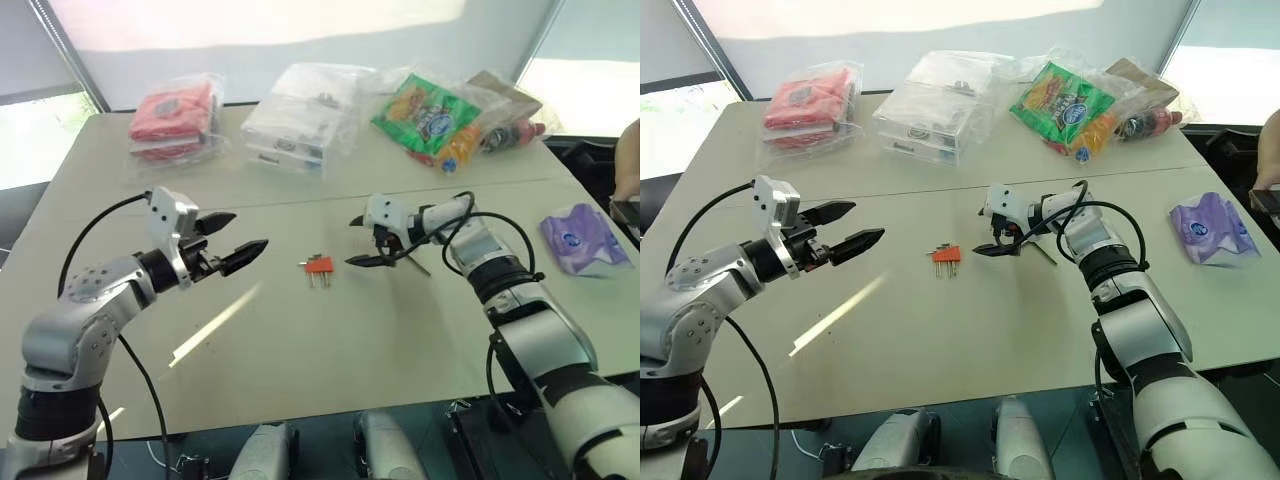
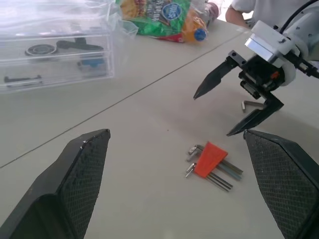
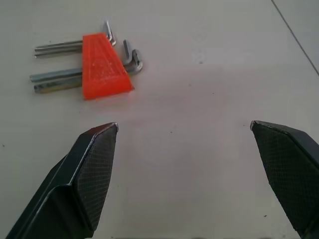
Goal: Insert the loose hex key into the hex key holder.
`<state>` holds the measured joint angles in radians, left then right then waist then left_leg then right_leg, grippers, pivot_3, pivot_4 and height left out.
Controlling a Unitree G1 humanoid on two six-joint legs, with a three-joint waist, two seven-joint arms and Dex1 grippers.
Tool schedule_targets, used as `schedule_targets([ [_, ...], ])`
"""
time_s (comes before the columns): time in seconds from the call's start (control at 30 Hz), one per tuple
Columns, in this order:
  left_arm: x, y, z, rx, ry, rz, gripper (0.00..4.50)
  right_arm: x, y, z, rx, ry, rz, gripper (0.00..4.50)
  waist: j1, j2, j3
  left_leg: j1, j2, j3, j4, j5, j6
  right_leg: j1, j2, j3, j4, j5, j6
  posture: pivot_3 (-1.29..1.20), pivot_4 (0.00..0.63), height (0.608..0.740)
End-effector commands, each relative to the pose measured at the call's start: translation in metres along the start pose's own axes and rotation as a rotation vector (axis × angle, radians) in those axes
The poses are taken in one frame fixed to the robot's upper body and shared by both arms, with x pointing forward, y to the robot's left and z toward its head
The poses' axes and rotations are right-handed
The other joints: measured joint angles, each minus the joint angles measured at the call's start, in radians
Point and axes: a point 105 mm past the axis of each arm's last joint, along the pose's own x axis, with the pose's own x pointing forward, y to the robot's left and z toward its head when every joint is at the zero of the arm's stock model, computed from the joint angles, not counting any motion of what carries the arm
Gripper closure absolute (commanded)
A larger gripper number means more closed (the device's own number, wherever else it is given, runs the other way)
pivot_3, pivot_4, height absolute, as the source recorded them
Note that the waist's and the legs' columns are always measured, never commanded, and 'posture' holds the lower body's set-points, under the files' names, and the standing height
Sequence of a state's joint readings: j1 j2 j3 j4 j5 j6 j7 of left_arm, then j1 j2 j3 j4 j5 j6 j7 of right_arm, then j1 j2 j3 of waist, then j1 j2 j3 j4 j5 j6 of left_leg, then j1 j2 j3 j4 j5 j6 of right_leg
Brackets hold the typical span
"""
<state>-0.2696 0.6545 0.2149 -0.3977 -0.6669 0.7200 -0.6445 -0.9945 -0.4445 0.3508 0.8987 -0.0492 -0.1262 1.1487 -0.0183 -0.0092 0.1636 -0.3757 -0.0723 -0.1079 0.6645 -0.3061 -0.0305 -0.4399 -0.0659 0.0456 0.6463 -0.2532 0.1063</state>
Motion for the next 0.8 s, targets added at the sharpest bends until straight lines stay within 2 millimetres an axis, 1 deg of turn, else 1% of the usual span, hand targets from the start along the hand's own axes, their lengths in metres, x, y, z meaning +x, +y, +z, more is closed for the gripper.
schedule_targets([
  [0.03, -0.006, -0.001, 0.013, 0.037, -0.027, 0.010, 0.00, 0.005, 0.002, 0.011, -0.073, -0.020, 0.033, 0.08, -0.002, 0.000, 0.000, 0.000, 0.000, 0.000, 0.000, 0.000, 0.000, 0.000, 0.000, 0.000, 0.000, 0.000, 0.000, 0.00, 0.150, 0.740],
  [0.2, -0.006, -0.002, 0.015, 0.040, -0.023, 0.011, 0.00, 0.011, 0.009, 0.012, -0.081, -0.031, 0.070, 0.08, -0.003, 0.000, 0.000, 0.000, 0.000, 0.000, 0.000, 0.000, 0.000, -0.001, 0.000, 0.000, 0.001, 0.000, 0.000, 0.00, 0.150, 0.740],
  [0.6, -0.005, -0.005, 0.018, 0.044, -0.018, 0.009, 0.00, 0.025, 0.019, 0.020, -0.052, -0.073, 0.110, 0.08, -0.003, 0.000, 0.000, 0.000, 0.000, 0.000, 0.000, 0.000, 0.000, -0.001, 0.000, 0.000, 0.001, 0.000, 0.000, 0.00, 0.150, 0.740],
  [0.8, -0.006, -0.007, 0.018, 0.038, -0.019, 0.014, 0.00, 0.030, 0.023, 0.019, -0.045, -0.065, 0.119, 0.08, -0.005, 0.000, 0.000, 0.000, 0.000, 0.000, -0.001, 0.000, 0.000, -0.001, 0.001, 0.000, 0.001, 0.000, 0.000, 0.00, 0.150, 0.740],
])
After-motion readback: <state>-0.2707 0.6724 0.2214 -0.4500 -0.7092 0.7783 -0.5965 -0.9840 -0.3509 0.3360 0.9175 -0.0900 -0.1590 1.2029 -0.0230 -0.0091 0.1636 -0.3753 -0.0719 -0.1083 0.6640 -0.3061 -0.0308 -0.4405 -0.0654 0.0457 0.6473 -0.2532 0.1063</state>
